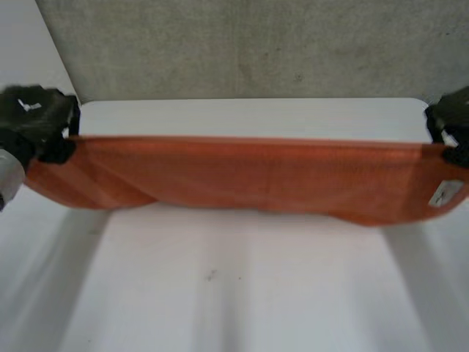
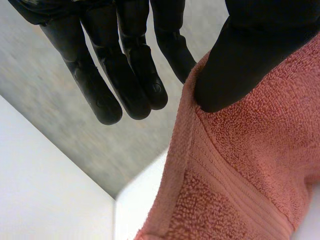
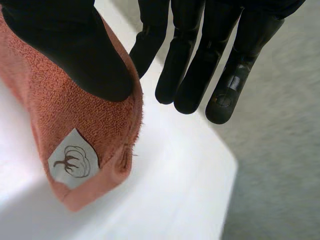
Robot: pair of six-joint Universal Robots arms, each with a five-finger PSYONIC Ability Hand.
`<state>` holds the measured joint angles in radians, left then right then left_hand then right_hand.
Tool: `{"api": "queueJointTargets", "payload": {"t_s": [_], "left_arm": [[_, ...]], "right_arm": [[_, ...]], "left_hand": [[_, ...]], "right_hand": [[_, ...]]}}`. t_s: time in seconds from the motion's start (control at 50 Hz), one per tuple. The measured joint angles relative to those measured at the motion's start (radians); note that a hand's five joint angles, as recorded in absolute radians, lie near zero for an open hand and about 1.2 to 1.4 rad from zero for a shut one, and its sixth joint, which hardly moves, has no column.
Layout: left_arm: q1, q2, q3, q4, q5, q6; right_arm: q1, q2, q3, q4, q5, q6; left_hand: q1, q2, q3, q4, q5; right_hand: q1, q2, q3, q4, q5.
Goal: Fold the laundry
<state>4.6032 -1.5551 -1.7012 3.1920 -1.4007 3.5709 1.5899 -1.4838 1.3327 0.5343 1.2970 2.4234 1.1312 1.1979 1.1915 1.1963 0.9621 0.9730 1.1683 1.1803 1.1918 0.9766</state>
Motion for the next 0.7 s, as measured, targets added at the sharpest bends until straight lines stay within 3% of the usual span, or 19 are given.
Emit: {"api": "queueJointTargets", "payload": {"t_s": [0.22, 0.3, 0.34, 0.44, 0.48, 0.58, 0.7], "left_arm": [[-0.021, -0.373, 0.145, -0.041, -0.017, 0.131], [-0.039, -0.5, 0.276, -0.047, -0.04, 0.179], [-0.056, -0.581, 0.466, -0.033, -0.075, 0.198], [-0.079, -0.61, 0.716, 0.081, -0.116, 0.183], [-0.087, -0.576, 0.768, 0.199, -0.127, 0.149], [-0.094, -0.471, 0.766, 0.427, -0.136, 0.035], [-0.091, -0.434, 0.672, 0.459, -0.127, -0.03]], "right_arm": [[0.104, 0.303, -0.061, -0.055, 0.088, -0.016], [0.137, 0.389, -0.165, -0.103, 0.138, -0.011], [0.159, 0.427, -0.329, -0.181, 0.186, 0.009], [0.176, 0.419, -0.556, -0.4, 0.237, 0.118], [0.176, 0.374, -0.582, -0.533, 0.247, 0.193], [0.174, 0.242, -0.509, -0.747, 0.247, 0.315], [0.174, 0.19, -0.361, -0.792, 0.216, 0.344]], "left_hand": [[0.0, 0.0, 0.0, 0.0, 0.0], [0.0, 0.0, 0.0, 0.0, 0.0], [0.0, 0.0, 0.0, 0.0, 0.0], [0.0, 0.0, 0.001, 0.0, 0.0], [0.0, 0.001, 0.001, 0.0, 0.0], [0.0, 0.001, 0.001, 0.0, 0.0], [0.0, 0.001, 0.001, 0.0, 0.0]], "right_hand": [[0.0, 0.0, 0.0, 0.0, 0.001], [0.0, 0.0, 0.001, 0.0, 0.002], [0.0, 0.0, 0.001, 0.0, 0.002], [0.0, 0.0, 0.001, 0.0, 0.002], [0.0, 0.0, 0.001, 0.0, 0.002], [0.0, 0.0, 0.001, 0.0, 0.005], [0.0, 0.0, 0.001, 0.0, 0.015]]}}
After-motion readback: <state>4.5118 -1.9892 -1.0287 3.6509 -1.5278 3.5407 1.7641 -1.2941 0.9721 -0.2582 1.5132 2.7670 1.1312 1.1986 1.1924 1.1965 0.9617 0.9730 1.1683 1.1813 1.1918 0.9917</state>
